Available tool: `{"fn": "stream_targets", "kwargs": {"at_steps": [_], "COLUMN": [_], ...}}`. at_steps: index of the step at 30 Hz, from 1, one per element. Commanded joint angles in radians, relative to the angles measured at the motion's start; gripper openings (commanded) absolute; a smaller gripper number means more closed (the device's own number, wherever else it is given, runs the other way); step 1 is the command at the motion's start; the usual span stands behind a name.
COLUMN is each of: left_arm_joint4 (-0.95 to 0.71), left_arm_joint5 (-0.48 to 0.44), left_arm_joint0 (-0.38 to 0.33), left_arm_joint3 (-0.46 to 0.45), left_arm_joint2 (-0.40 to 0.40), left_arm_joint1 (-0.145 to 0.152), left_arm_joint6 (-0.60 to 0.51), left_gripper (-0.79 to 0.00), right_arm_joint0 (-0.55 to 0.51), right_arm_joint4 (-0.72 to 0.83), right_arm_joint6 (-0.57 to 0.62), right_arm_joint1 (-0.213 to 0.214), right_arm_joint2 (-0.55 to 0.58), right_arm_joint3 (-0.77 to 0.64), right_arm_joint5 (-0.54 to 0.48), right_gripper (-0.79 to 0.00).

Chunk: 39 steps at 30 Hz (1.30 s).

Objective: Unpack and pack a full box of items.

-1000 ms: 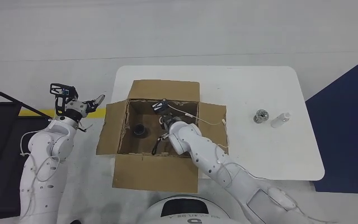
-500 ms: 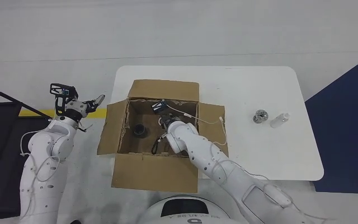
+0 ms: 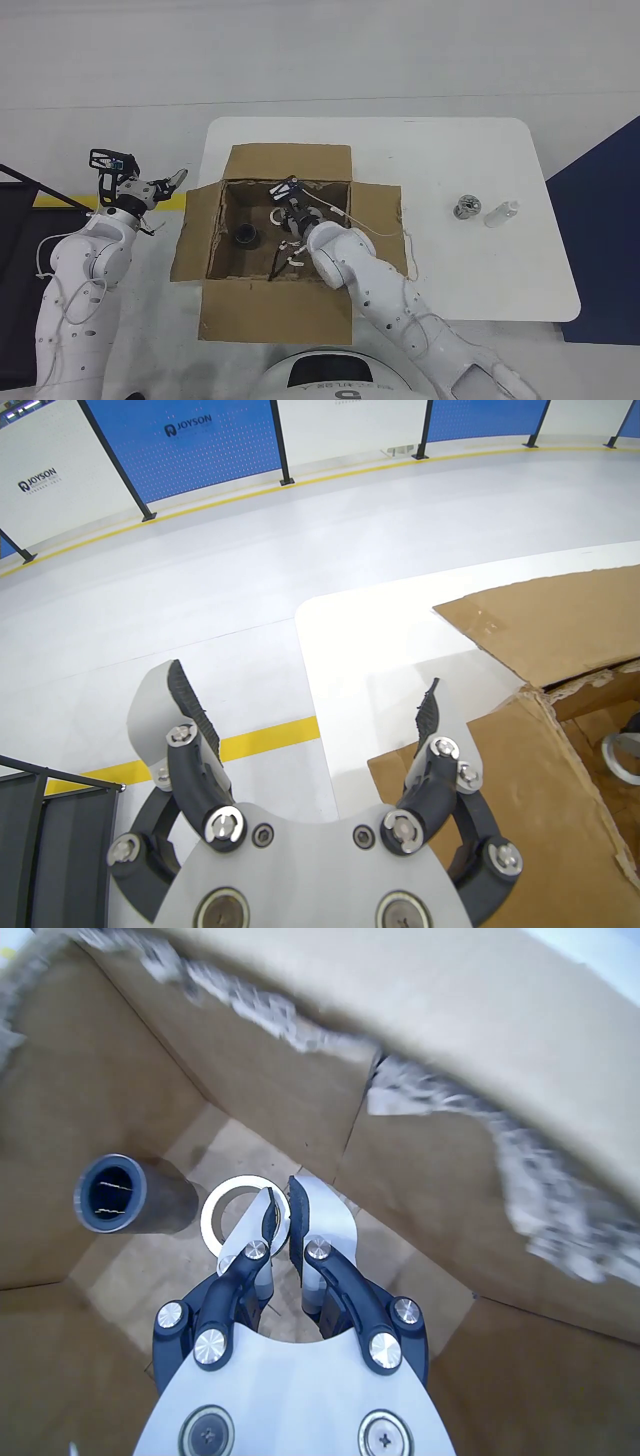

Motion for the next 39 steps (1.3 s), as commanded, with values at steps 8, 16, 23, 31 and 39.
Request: {"fn": "stream_targets", "kwargs": {"at_steps": [8, 16, 23, 31, 39], "left_arm_joint4": [0.0, 0.0, 0.0, 0.0, 0.0], "left_arm_joint5": [0.0, 0.0, 0.0, 0.0, 0.0], "left_arm_joint0": [0.0, 0.0, 0.0, 0.0, 0.0], "left_arm_joint3": [0.0, 0.0, 0.0, 0.0, 0.0], "left_arm_joint2": [0.0, 0.0, 0.0, 0.0, 0.0], "left_arm_joint1": [0.0, 0.0, 0.0, 0.0, 0.0], "left_arm_joint6": [0.0, 0.0, 0.0, 0.0, 0.0], "left_gripper": [0.0, 0.0, 0.0, 0.0, 0.0], "right_arm_joint0": [-0.205, -0.414, -0.59, -0.789, -0.833], "right_arm_joint4": [-0.038, 0.004, 0.082, 0.2, 0.202], "right_arm_joint6": [-0.132, -0.498, -0.682, -0.766, -0.677], "right_arm_joint1": [0.052, 0.091, 0.106, 0.107, 0.108], "right_arm_joint2": [0.123, 0.349, 0.577, 0.72, 0.748], "right_arm_joint3": [-0.282, -0.5, -0.566, -0.566, -0.498], "right_arm_joint5": [-0.124, -0.128, -0.002, 0.109, 0.137], "right_gripper": [-0.785, -0.785, -0.785, -0.785, -0.785]}}
